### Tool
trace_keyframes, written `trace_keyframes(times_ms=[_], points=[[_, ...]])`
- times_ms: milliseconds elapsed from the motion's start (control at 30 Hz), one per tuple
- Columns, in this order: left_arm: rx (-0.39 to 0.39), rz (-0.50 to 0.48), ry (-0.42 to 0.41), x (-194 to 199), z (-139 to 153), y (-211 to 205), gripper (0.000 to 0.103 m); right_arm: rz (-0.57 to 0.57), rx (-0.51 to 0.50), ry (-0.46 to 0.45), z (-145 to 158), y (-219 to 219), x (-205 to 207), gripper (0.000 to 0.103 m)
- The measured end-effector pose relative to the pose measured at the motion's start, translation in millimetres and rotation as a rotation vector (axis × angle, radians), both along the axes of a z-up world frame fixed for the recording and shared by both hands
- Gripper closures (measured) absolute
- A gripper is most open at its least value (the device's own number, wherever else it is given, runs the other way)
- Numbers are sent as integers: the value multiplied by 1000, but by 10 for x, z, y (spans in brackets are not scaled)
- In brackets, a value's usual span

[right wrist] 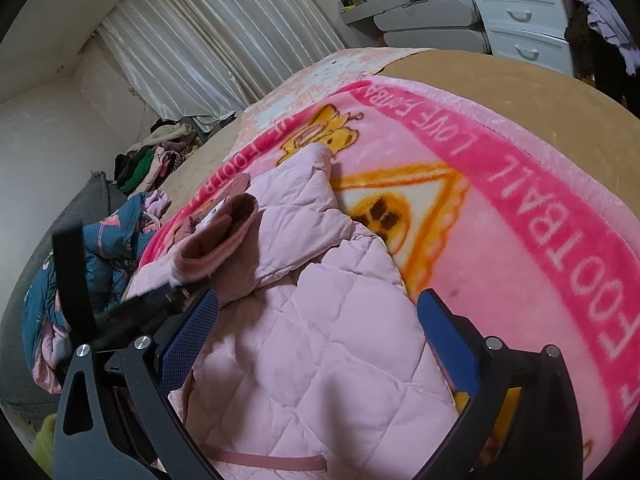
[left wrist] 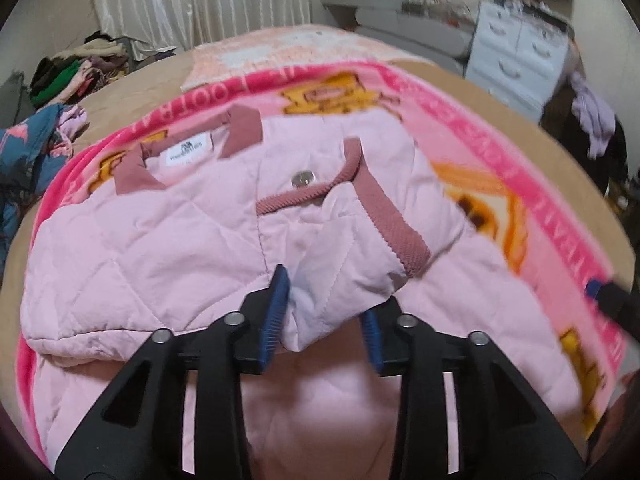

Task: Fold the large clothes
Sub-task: 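Lower the sleeve onto the jacket front and open the left tool, then grasp the folded sleeve's ribbed cuff with the right tool and straighten it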

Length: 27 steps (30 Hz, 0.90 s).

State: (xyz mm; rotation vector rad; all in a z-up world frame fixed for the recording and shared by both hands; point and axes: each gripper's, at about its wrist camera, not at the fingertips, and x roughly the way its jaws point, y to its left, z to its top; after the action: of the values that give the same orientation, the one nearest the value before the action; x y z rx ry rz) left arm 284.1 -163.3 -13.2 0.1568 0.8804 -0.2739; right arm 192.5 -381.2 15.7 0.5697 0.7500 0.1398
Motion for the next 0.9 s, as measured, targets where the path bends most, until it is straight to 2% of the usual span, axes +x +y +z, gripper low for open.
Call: trace_keyframes(times_ms=[33,67,100,133,233,433,700,900], points=[[0,-13,6,-29,-29,-10,57,-2,-2,4,-11,-2,5,4],[-17,-35,22,-61,-53,-16,33,-2,-2,7,-17,-1,10,4],[-27,-47,35,-90,-67,-23,24,0,0,12,-30,0,16,4],[-12,-50,43,-130,-87,-33,20,1,0,17,-41,2,22,4],[3,-75,51,-235,-108,-21,19,-2,-2,31,-82,2,38,4],[-58,-53,47,-380,31,367,9,15,-17,45,-96,117,93,4],[-101,121,-23,-337,340,1264,9,120,-18,64,-98,613,253,4],[-131,272,-30,-284,407,1893,9,190,-31,79,-112,1032,407,4]])
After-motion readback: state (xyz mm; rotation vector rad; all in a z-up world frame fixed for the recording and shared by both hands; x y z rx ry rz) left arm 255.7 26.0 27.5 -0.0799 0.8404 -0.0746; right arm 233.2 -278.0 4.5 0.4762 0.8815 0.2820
